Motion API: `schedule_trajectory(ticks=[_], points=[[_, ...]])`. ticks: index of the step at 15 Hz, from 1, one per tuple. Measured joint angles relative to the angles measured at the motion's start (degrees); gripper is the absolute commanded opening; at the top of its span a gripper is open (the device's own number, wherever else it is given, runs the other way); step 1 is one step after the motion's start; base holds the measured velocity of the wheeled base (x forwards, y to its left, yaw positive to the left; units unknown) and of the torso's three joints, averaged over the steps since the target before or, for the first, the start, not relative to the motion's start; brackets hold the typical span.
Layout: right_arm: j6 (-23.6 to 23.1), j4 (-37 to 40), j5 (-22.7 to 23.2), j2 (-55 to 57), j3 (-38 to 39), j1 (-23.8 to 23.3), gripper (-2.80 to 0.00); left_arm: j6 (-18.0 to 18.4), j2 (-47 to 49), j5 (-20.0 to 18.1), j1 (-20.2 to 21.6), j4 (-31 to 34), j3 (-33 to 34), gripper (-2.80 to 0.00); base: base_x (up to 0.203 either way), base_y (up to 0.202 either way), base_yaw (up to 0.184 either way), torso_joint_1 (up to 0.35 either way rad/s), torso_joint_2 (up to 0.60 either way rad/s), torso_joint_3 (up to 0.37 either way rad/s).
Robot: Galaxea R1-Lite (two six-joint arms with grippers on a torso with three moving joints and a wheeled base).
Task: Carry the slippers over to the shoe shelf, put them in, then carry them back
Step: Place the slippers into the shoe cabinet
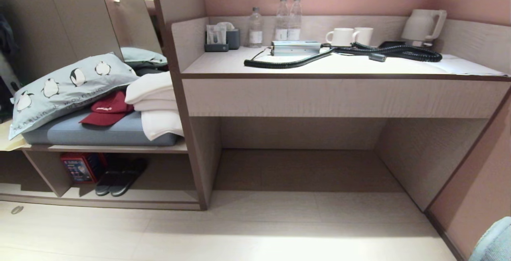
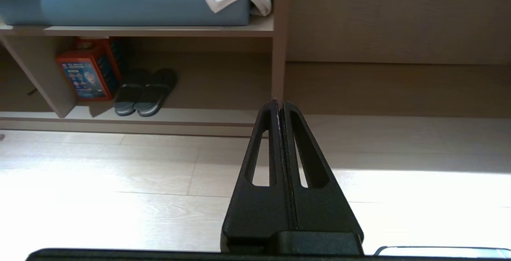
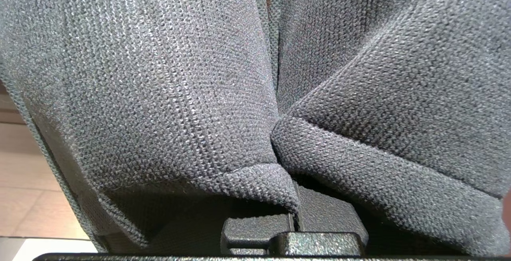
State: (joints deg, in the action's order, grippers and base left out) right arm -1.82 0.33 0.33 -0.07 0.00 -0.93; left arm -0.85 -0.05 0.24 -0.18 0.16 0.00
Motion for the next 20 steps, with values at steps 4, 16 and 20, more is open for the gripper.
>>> schedule_trajectory(ticks=[4,16,20], points=[[0.1,0.0,0.0,0.0,0.0,0.0,-2.8,0.0,0.0,0.0,0.0,0.0,0.0,-2.8,0.0,0.196,-0.003,0.001,0.0,0.003],[0.2,0.0,-0.1,0.0,0.0,0.0,-2.8,-0.1,0.0,0.0,0.0,0.0,0.0,-2.8,0.0,0.195,-0.001,0.002,0.0,0.003],[0.3,0.0,-0.1,0.0,0.0,0.0,-2.8,-0.1,0.0,0.0,0.0,0.0,0.0,-2.8,0.0,0.197,-0.004,0.002,0.0,0.003]])
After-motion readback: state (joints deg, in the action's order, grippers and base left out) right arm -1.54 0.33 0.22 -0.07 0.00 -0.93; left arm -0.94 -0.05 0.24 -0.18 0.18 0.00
